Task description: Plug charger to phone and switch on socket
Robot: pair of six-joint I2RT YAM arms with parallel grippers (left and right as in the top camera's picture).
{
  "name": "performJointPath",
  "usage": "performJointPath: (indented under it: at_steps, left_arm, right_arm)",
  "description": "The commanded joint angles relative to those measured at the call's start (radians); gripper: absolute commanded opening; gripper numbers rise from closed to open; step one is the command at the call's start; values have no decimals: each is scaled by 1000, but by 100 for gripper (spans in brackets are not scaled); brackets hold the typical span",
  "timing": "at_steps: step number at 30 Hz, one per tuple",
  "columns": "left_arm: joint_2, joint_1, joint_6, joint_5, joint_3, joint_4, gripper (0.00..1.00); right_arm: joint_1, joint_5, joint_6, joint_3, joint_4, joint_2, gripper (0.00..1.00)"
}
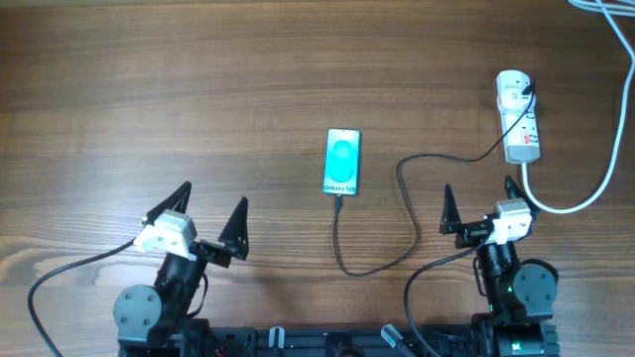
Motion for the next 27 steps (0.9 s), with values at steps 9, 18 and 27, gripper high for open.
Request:
performJointPath:
  at_steps: [9, 18, 27]
  left_arm:
    - [-11, 11, -58, 1, -139, 198, 100]
    - [-11, 11, -61, -3, -216, 344, 100]
    - [-11, 11, -61, -106, -216, 285, 100]
  right_arm:
    - [-4, 13, -2, -1, 3, -10, 100]
    - [-4, 13, -2, -1, 3, -10, 100]
    - [-4, 13, -2, -1, 3, -10, 100]
